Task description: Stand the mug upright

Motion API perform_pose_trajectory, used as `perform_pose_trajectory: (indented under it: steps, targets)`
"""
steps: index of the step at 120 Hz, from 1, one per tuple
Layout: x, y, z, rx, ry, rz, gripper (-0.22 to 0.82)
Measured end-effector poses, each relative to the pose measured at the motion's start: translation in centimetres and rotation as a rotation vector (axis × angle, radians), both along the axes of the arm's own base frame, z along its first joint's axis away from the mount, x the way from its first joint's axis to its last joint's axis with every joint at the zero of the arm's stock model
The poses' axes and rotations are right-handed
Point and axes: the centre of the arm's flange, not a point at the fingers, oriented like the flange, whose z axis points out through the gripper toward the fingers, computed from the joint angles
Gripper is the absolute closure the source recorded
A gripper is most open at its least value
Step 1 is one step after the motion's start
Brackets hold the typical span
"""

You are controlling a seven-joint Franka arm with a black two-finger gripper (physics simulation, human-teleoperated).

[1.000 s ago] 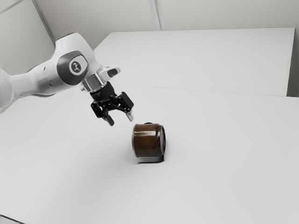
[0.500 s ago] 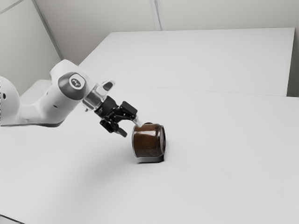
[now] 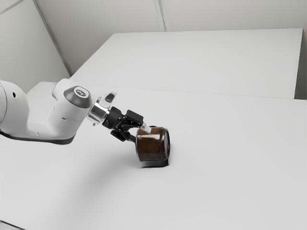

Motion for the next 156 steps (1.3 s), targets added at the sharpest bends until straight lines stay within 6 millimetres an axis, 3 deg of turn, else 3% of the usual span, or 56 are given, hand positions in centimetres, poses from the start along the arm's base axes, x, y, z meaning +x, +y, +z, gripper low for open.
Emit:
perform_pose_trajectory:
  steps: [42, 66, 76, 99, 112, 128, 156]
  targets:
    - [0.4, 1.0, -1.5, -0.096, -0.112, 0.018, 0.0]
    - [0.3, 0.4, -2.2, -0.184, -0.159, 0.012, 0.02]
    - [0.1, 0.2, -2.4, -0.212, -0.176, 0.005, 0.09]
    - [0.0, -0.3, -2.4, -0.246, -0.218, -0.02, 0.47]
    - [-0.1, -0.5, -2.4, -0.249, -0.239, -0.036, 0.62]
    - [0.0, -0.7, -2.5, -0.238, -0.264, -0.053, 0.71]
    - [-0.1, -0.7, -2.2, -0.201, -0.302, -0.075, 0.76]
